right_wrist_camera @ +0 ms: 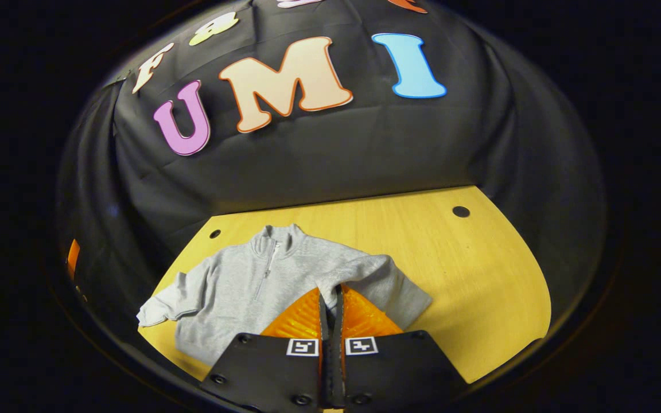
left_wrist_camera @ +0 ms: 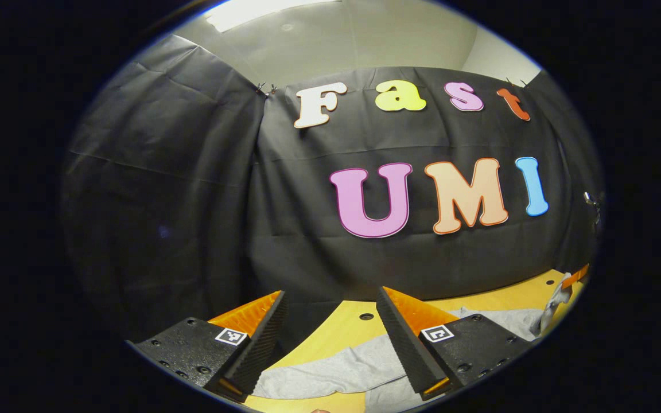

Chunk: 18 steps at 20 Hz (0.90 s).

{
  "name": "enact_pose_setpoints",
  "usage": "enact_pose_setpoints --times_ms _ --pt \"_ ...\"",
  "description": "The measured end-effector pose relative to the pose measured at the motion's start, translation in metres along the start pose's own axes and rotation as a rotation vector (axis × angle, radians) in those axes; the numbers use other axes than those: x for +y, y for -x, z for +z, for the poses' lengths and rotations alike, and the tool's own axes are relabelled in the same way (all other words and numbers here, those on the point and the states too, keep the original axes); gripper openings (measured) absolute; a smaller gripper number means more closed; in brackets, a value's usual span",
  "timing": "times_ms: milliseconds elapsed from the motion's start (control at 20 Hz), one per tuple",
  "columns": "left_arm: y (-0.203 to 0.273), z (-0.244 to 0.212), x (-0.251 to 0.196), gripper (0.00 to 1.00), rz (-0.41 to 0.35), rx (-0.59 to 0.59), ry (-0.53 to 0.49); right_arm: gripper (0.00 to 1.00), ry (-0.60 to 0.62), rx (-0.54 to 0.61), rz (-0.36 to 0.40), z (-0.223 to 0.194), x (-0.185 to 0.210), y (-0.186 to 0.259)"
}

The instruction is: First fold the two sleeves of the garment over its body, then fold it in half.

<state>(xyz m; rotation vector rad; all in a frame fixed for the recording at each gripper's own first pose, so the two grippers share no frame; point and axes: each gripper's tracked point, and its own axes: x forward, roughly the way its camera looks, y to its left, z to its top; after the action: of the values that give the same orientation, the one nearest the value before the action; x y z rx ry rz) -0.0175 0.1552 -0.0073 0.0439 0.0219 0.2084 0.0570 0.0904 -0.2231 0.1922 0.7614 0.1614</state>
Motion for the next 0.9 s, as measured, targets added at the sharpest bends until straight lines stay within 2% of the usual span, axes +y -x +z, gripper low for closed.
enact_pose_setpoints --times_ms 50,100,200,450,750,800,900 --pt "0.0 -0.002 0.004 0.99 0.008 0.004 -0.001 0.03 0.009 -0.003 0.015 0.003 0.012 -0.005" --pt "0.001 -0.003 0.009 0.94 0.016 0.007 -0.002 0.03 0.022 -0.006 0.029 0.005 0.024 -0.01" --pt "0.002 -0.006 0.019 0.94 0.033 0.014 -0.004 0.02 0.065 -0.008 0.052 0.009 0.043 -0.018" --pt "0.008 -0.008 0.046 0.94 0.08 0.02 -0.006 0.03 0.102 -0.018 0.128 0.025 0.099 -0.034" --pt "0.017 -0.016 0.085 0.94 0.147 0.036 -0.01 0.03 0.164 -0.035 0.238 0.037 0.184 -0.049" --pt "0.02 -0.016 0.093 0.99 0.161 0.037 -0.01 0.03 0.181 -0.033 0.254 0.037 0.198 -0.052" --pt "0.024 -0.015 0.109 0.99 0.19 0.038 -0.014 0.03 0.208 -0.023 0.281 0.032 0.224 -0.061"
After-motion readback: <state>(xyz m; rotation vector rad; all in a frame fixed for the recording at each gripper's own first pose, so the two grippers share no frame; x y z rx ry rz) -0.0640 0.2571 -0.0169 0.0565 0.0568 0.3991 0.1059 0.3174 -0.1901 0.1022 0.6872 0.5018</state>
